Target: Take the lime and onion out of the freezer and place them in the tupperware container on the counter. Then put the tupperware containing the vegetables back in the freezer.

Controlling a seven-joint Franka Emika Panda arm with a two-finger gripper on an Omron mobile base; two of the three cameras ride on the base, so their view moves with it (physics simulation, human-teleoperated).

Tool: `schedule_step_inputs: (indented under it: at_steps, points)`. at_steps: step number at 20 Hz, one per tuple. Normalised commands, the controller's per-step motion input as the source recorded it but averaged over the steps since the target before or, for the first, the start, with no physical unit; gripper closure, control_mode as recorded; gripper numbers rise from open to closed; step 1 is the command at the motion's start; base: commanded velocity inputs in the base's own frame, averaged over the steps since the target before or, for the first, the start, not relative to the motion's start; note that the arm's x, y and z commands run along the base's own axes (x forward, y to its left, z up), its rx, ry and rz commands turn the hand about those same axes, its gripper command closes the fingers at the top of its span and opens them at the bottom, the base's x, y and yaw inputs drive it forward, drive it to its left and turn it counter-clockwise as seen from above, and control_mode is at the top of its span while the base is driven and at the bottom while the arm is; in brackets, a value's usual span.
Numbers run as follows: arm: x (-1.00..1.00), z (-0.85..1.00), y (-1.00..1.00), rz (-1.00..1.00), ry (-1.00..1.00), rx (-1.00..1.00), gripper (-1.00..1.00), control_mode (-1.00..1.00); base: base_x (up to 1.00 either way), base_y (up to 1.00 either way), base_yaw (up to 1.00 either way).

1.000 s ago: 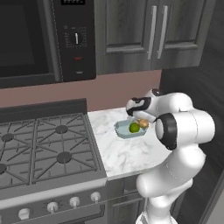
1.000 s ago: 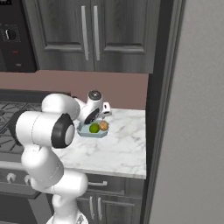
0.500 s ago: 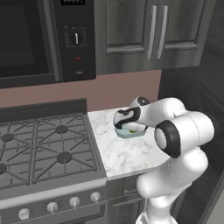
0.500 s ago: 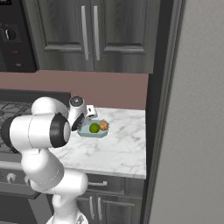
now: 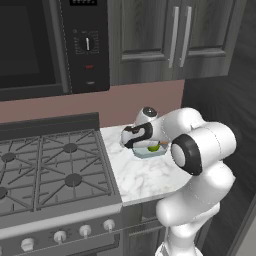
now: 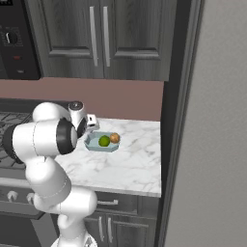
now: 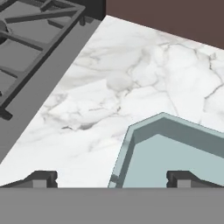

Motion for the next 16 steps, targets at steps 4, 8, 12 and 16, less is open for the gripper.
schedule_step_inputs:
  at_steps: [4, 8, 12, 16]
  points:
    - [0.18, -0.06, 0.22, -0.07, 0.00, 0.00, -1.00, -1.00, 0.00, 0.00, 0.00]
    - [0.03, -0.20, 0.12, -0.17, 0.00, -0.01, -1.00, -1.00, 0.00, 0.00, 0.00]
    - [0.00, -0.18, 0.00, -0.21, 0.00, 0.00, -1.00, -1.00, 0.00, 0.00, 0.00]
    - [0.11, -0.03, 0.00, -0.20, 0.01, 0.00, -1.00, -1.00, 0.00, 0.00, 0.00]
